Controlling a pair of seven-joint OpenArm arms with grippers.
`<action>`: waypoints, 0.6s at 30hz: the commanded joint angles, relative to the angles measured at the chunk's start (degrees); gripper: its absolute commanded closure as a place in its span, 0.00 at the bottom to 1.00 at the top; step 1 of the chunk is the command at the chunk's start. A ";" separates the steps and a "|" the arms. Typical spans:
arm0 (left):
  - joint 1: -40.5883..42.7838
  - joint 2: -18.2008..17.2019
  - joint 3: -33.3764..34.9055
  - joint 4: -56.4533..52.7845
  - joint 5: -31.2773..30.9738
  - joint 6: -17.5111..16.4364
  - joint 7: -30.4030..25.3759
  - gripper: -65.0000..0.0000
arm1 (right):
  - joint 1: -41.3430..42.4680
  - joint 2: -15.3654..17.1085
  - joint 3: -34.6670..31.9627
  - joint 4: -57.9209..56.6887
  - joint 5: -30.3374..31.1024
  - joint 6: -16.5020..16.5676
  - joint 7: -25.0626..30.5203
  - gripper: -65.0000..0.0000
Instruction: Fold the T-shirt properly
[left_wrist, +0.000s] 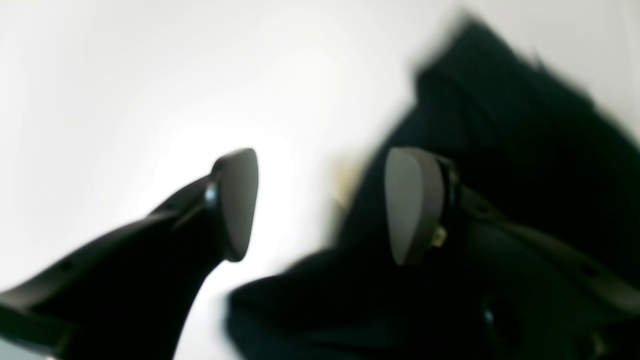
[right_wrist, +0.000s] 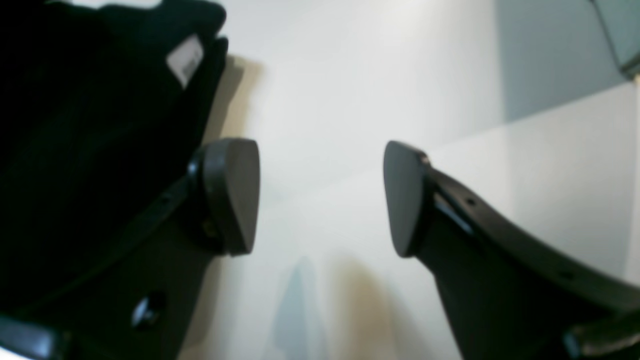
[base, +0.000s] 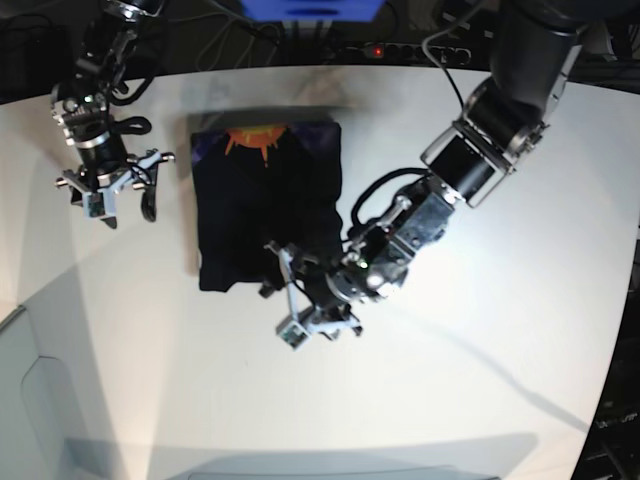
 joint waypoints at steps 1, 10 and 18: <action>-0.82 0.32 -2.23 2.02 -0.20 0.16 -1.08 0.40 | -0.05 -0.48 0.09 1.16 1.04 0.62 1.44 0.39; 9.82 -7.50 -22.89 17.23 -0.55 0.16 -0.99 0.40 | -4.00 -4.79 -3.61 8.81 0.95 0.62 1.53 0.50; 33.29 -9.96 -54.19 26.64 -0.64 -0.37 -0.99 0.40 | -9.10 -6.72 -8.18 11.19 0.95 0.62 1.53 0.99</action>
